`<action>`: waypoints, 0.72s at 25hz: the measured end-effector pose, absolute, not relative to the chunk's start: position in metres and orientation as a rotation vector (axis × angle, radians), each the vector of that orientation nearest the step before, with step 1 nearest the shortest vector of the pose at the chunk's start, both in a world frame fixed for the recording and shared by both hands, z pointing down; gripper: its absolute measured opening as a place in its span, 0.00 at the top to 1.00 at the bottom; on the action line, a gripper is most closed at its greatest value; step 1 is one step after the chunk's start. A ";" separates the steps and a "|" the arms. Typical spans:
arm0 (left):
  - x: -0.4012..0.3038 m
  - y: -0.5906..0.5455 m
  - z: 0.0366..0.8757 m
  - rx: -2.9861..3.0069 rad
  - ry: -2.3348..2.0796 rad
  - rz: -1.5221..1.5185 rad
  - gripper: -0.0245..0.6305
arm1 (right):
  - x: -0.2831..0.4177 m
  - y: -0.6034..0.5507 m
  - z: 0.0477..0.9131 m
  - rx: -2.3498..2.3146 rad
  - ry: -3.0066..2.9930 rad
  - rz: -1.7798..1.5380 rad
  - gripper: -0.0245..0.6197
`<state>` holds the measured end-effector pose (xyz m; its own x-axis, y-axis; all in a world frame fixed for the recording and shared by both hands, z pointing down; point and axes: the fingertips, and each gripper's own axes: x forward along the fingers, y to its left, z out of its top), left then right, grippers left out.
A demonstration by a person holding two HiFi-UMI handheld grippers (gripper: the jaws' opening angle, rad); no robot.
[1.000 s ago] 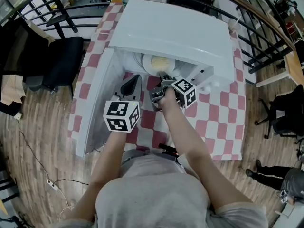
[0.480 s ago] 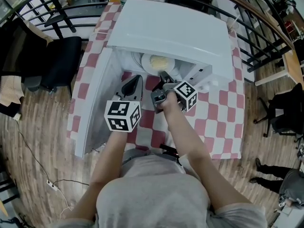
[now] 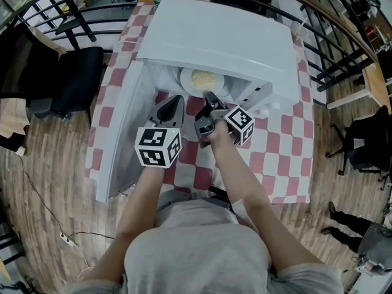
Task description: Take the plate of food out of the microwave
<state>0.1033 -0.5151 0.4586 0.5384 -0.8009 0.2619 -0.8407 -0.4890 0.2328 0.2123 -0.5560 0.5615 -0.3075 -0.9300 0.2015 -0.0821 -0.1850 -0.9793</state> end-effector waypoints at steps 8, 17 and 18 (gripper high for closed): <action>0.110 -0.501 0.454 2.466 -1.338 0.176 0.96 | 0.219 -0.542 0.552 -1.193 1.405 -1.558 0.91; 0.112 -0.480 0.445 2.478 -1.344 0.153 0.96 | 0.219 -0.520 0.537 -1.175 1.419 -1.540 0.91; 0.112 -0.477 0.444 2.478 -1.347 0.150 0.96 | 0.219 -0.517 0.535 -1.173 1.420 -1.539 0.91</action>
<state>0.1118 -0.4775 0.4438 0.5513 -0.7992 0.2397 -0.8323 -0.5069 0.2242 0.2192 -0.5167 0.5353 -0.3222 -0.9356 0.1446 -0.0690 -0.1291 -0.9892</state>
